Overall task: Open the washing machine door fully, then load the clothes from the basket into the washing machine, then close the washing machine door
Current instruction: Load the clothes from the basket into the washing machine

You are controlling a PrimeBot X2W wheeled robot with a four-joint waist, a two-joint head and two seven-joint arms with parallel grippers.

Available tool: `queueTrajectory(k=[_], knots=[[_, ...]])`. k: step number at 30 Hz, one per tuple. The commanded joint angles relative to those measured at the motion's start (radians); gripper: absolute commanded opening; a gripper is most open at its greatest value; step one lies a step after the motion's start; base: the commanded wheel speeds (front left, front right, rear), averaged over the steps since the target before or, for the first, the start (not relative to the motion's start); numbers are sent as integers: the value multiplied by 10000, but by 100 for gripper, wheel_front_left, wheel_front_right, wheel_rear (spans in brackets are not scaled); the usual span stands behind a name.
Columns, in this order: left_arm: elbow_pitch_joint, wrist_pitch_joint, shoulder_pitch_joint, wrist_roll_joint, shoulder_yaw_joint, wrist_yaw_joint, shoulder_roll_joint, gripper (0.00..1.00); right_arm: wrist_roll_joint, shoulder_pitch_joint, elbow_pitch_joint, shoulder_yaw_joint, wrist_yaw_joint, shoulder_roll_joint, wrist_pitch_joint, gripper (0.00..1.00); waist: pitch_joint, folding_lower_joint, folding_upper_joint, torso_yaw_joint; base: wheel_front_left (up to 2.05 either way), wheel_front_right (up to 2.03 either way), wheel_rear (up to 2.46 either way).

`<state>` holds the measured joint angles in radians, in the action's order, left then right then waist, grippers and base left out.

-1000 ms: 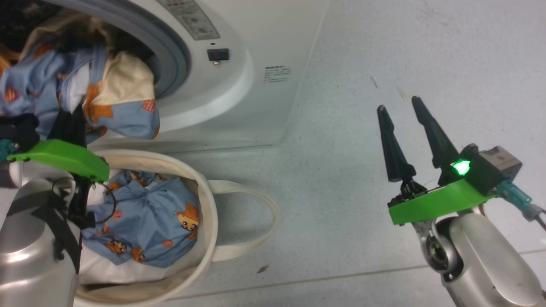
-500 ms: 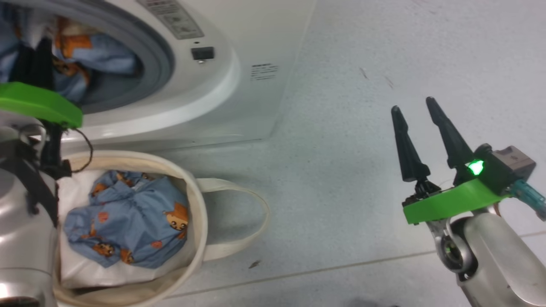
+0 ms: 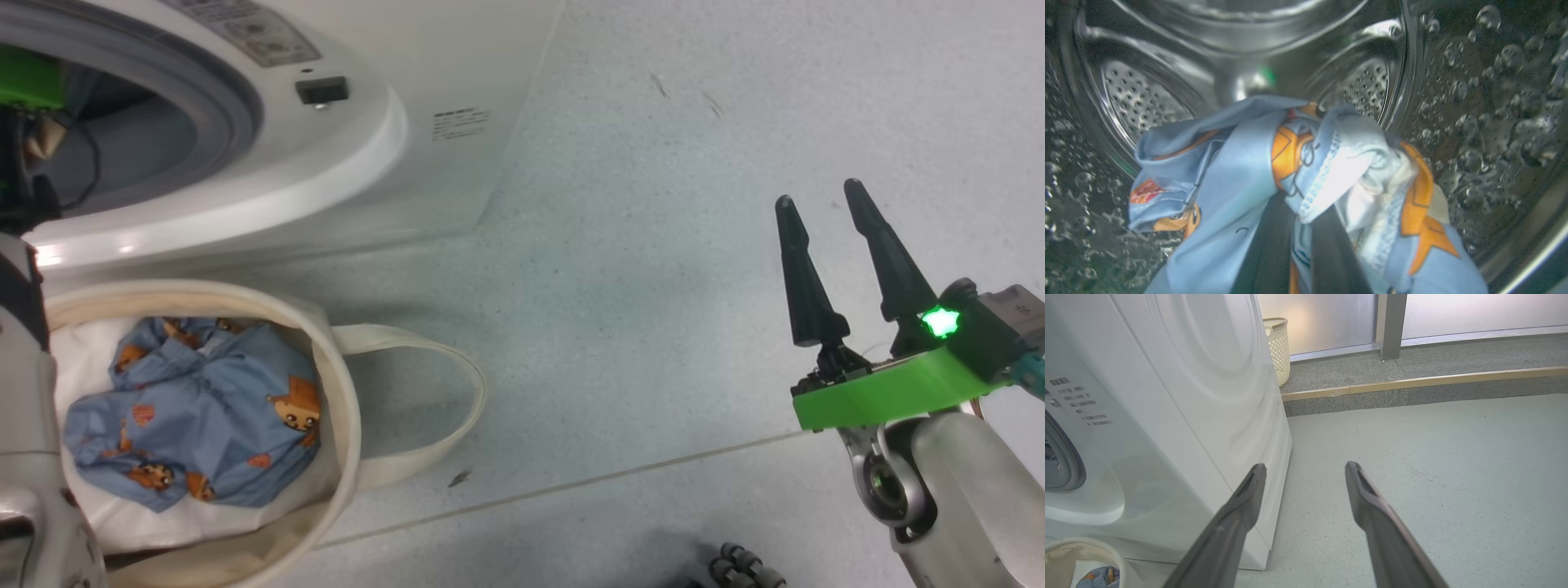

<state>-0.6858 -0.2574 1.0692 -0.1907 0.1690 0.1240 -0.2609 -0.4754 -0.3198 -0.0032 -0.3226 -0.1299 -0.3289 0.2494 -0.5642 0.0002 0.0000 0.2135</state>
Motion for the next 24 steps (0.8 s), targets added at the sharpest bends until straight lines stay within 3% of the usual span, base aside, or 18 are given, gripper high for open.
queueTrajectory(k=[1, 3, 4, 8, 12, 15, 24], knots=[[171, -44, 54, 134, 210, 49, -378, 0, 82, 341, -353, -74, -8, -125, 124, 100, -76, -2, 0, 81, 0, 0, 0], [-399, -44, 106, 158, 84, 57, -312, 90, 76, 346, -369, -77, -8, -55, 124, 100, -97, -2, 0, 117, 0, 0, 0], [-652, -44, 181, 166, -109, 60, -306, 100, 77, 347, -375, -81, -8, -29, 124, 100, -107, -2, 0, 131, 0, 0, 0], [-2507, -42, 565, 120, -421, 51, -388, 100, 88, 342, -322, -53, -8, 20, 124, 100, -61, -2, 0, 105, 0, 0, 0], [-4823, 977, 1154, 301, -543, -717, -459, 100, 59, 272, -245, -204, -8, 59, 124, 100, 229, -2, 0, 73, 0, 0, 0], [-5578, 1676, 1395, 300, -588, -1021, -444, 100, -28, 209, -142, -352, -8, 86, 124, 100, 529, -2, 0, 73, 0, 0, 0], [-5689, 125, 969, -112, -511, -431, 40, 100, -346, -52, 272, -741, -8, 286, 124, 100, 1329, -2, 0, -251, 0, 0, 0]])
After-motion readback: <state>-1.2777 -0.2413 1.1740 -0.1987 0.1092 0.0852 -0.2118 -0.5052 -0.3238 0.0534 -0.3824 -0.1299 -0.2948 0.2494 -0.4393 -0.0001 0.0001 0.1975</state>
